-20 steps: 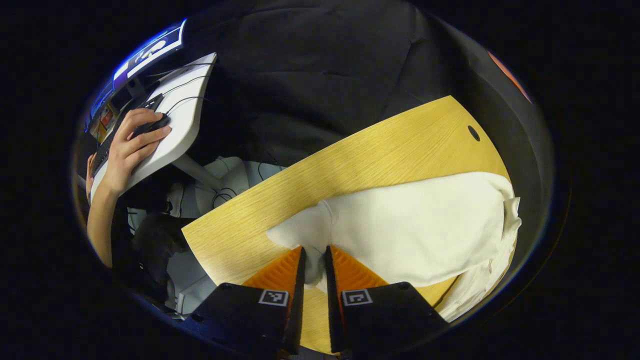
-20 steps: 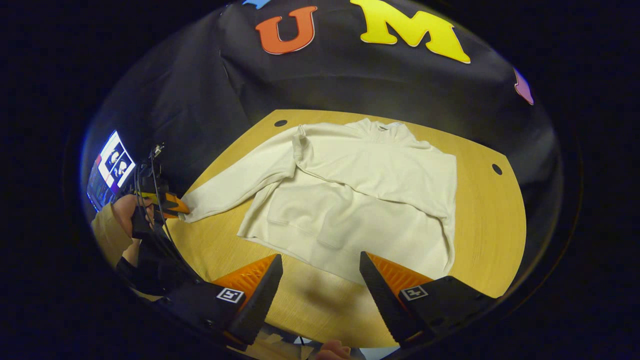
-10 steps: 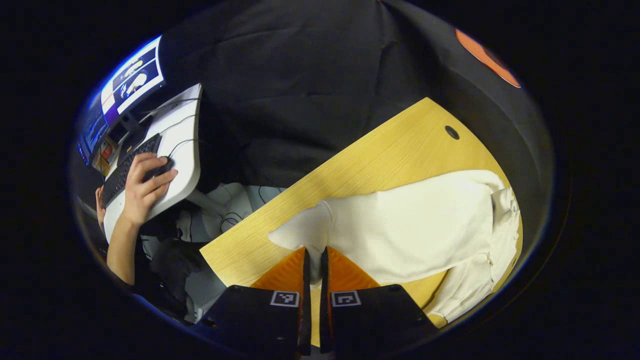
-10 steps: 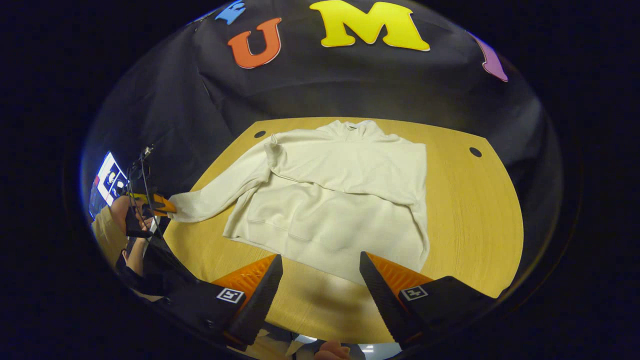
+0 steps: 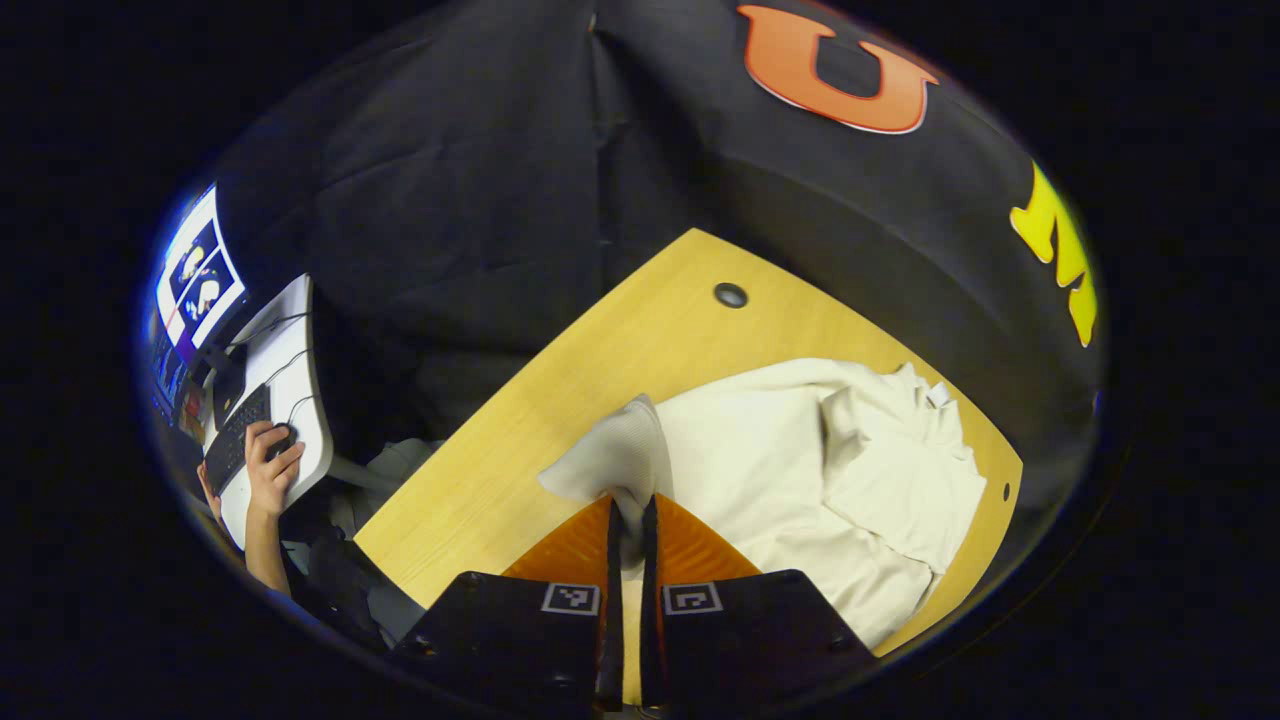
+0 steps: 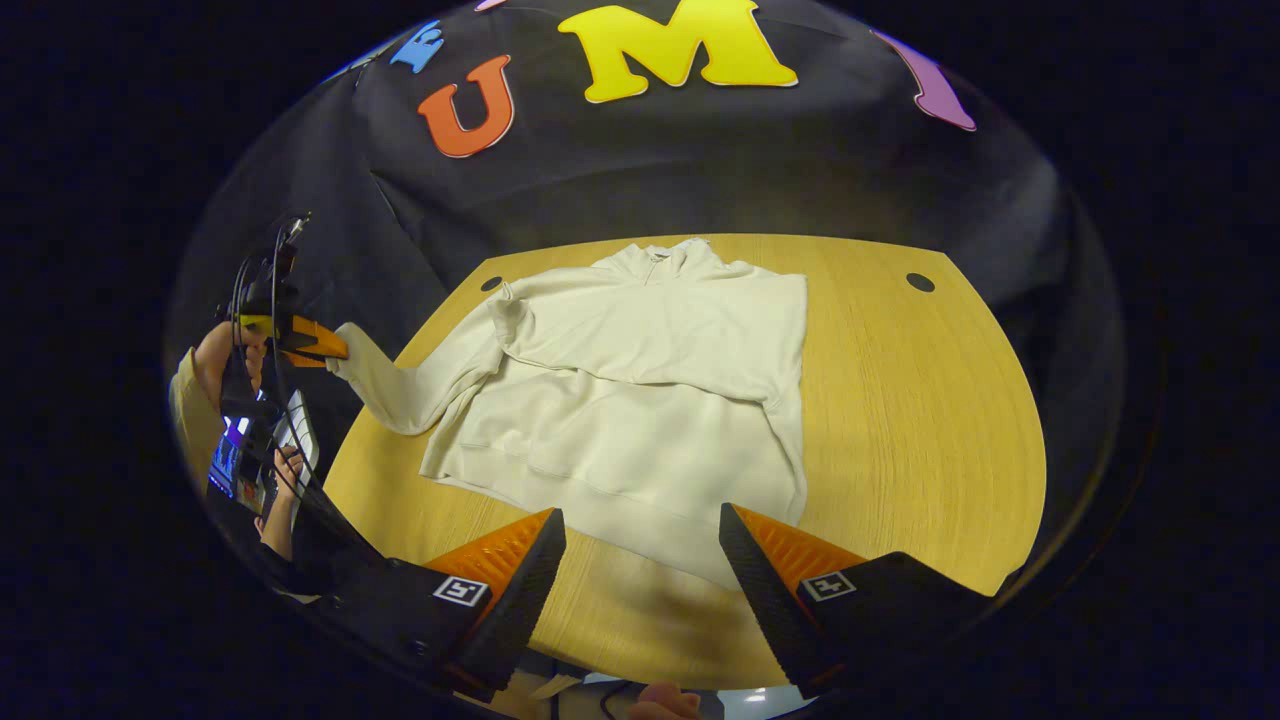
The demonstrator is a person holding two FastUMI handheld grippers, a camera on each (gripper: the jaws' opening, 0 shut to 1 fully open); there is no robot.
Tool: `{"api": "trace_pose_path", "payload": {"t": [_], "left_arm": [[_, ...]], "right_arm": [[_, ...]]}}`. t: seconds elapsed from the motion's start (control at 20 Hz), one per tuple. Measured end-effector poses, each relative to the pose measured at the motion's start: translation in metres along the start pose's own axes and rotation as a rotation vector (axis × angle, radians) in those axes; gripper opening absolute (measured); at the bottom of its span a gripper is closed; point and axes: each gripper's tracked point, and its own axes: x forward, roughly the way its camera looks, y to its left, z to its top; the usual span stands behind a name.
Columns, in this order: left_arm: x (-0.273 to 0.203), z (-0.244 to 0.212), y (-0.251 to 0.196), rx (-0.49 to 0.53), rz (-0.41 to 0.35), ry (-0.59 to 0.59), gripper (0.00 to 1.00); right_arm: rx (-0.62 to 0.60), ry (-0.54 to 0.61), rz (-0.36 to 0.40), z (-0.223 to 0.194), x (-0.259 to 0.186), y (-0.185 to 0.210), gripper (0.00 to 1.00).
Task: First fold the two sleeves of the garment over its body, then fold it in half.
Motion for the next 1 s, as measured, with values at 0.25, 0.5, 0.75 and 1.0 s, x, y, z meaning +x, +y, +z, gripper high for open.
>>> {"api": "trace_pose_path", "payload": {"t": [0.25,0.5,0.75,1.0], "left_arm": [[0.001,0.004,-0.100,0.108,-0.087,-0.002,0.09],[0.020,-0.022,-0.198,0.227,-0.152,0.042,0.09],[0.034,-0.066,-0.301,0.347,-0.223,0.102,0.09],[0.046,-0.107,-0.386,0.444,-0.282,0.167,0.09]], "right_arm": [[0.028,-0.007,-0.020,0.004,-0.007,-0.044,0.94],[0.104,-0.009,-0.045,0.004,-0.012,-0.087,0.97],[0.137,0.010,-0.091,-0.011,-0.023,-0.139,0.97],[0.269,0.027,-0.123,-0.029,-0.031,-0.175,0.96]]}}
